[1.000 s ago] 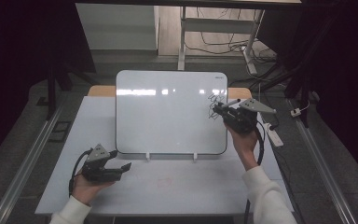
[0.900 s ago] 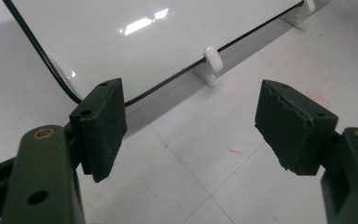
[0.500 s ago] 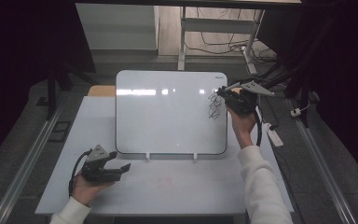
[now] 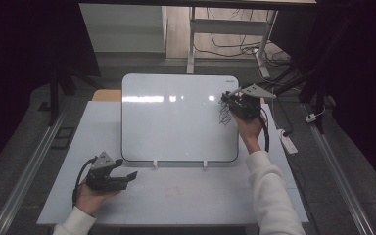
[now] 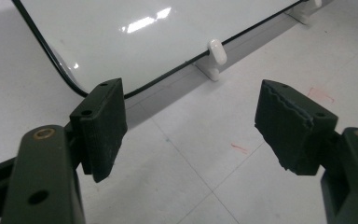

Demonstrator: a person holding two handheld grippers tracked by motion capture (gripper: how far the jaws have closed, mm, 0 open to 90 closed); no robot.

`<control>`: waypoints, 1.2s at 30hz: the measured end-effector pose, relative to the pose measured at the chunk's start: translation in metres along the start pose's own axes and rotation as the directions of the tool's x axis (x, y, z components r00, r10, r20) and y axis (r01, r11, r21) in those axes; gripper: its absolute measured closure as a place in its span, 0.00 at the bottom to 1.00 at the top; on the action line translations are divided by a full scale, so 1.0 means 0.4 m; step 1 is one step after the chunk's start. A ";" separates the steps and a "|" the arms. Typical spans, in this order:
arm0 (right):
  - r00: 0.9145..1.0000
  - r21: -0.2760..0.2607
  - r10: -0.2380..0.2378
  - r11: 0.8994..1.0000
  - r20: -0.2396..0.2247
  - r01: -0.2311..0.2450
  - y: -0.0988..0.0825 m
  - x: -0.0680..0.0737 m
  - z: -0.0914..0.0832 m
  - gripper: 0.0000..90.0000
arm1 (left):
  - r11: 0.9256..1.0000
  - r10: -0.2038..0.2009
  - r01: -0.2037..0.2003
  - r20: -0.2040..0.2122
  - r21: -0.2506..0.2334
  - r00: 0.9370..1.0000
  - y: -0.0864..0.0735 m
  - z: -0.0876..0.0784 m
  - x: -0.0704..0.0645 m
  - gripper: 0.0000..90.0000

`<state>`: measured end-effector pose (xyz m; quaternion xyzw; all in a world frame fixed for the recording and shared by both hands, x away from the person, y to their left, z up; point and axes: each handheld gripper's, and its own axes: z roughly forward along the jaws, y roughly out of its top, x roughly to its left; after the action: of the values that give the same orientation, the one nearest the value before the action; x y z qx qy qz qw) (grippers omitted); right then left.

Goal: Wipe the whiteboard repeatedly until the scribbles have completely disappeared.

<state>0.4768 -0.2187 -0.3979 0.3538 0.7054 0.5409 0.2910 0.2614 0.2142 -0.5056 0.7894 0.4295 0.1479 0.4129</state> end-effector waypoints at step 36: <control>0.997 -0.024 0.076 0.997 -0.008 -0.076 -0.035 -0.001 -0.019 0.86 | 1.000 0.000 0.000 0.000 0.006 1.000 0.001 0.005 0.000 0.29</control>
<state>0.4684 -0.2255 -0.4097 0.3749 0.6859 0.5612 0.2721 0.2626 0.2132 -0.5066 0.7906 0.4299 0.1467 0.4107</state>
